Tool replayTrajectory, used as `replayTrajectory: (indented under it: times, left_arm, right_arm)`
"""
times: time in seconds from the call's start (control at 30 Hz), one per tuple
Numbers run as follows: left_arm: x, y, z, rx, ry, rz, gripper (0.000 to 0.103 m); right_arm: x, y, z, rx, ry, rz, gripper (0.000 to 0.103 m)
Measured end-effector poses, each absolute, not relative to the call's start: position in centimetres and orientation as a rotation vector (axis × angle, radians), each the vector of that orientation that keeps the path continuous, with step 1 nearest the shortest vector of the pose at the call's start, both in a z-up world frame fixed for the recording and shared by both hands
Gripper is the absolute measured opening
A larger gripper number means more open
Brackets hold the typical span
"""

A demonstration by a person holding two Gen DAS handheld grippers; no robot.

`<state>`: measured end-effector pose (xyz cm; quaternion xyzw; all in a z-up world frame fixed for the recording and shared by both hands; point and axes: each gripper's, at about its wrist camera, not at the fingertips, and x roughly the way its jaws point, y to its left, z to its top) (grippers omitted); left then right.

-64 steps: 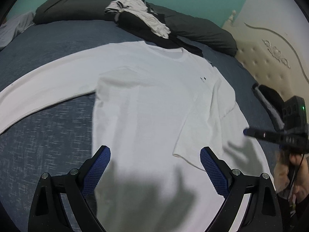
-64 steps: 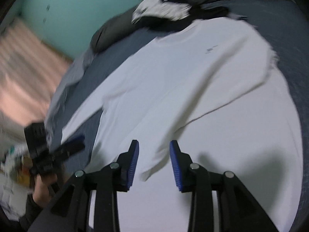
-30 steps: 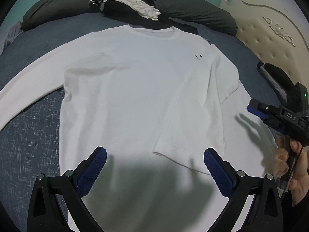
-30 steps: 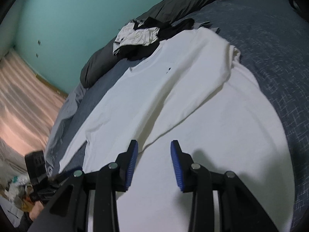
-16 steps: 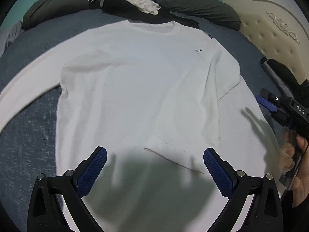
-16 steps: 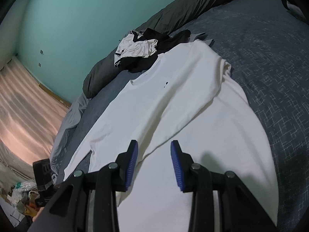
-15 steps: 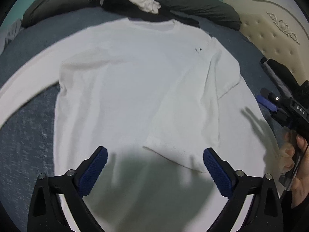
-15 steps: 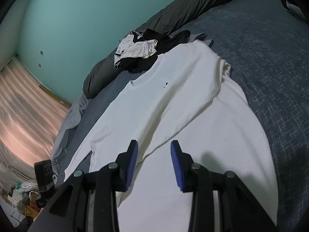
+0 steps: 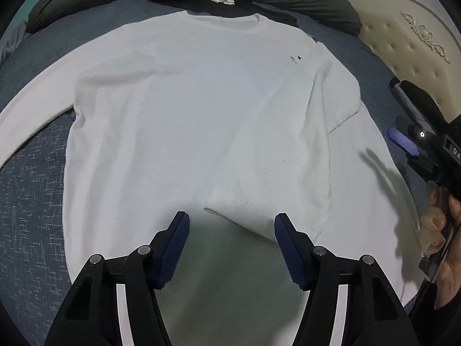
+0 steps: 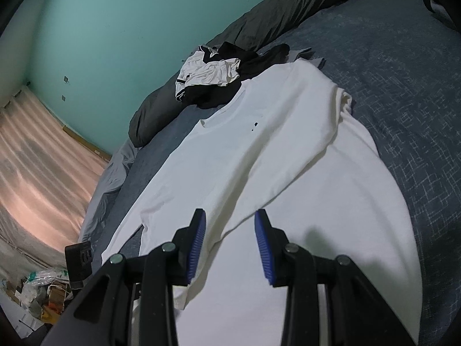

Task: Fold clothes

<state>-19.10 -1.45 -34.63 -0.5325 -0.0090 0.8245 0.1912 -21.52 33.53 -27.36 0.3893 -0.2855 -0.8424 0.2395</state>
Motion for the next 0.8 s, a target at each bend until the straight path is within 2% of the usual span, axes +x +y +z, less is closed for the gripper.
replayTrajectory:
  times: [0.07,0.27,0.47,0.5,0.6,0.8]
  left_arm:
    - [-19.1,-1.4,-34.7,-1.495,-0.021,2.31,0.049]
    - [-19.4,-0.9,-35.1,-1.51,0.008,2.288,0.044]
    - [-19.7,-1.4,-35.1,-1.515,-0.025,2.295,0.026]
    - [-19.7,-1.5,-35.0,-1.513,-0.03,2.296,0.018]
    - [-19.7,-1.8,-34.9,-1.504,-0.041,2.298,0.004]
    - [-19.1,-2.6,-31.8,-1.393,-0.036,2.35,0.003]
  right_arm:
    - [-21.6,33.7,-27.4,1.067,-0.793,-2.306,0.035]
    - [-21.9,33.8,-27.6,1.068,-0.819,-2.292,0.035]
    - [-21.9,33.9,-27.6,1.066,-0.829,-2.292,0.035]
    - [-21.9,34.0,-27.6,1.066,-0.831,-2.292,0.035]
    - [-21.9,34.1,-27.6,1.065,-0.838,-2.292,0.035]
    - [-22.0,34.2,-27.7,1.066,-0.838,-2.292,0.035]
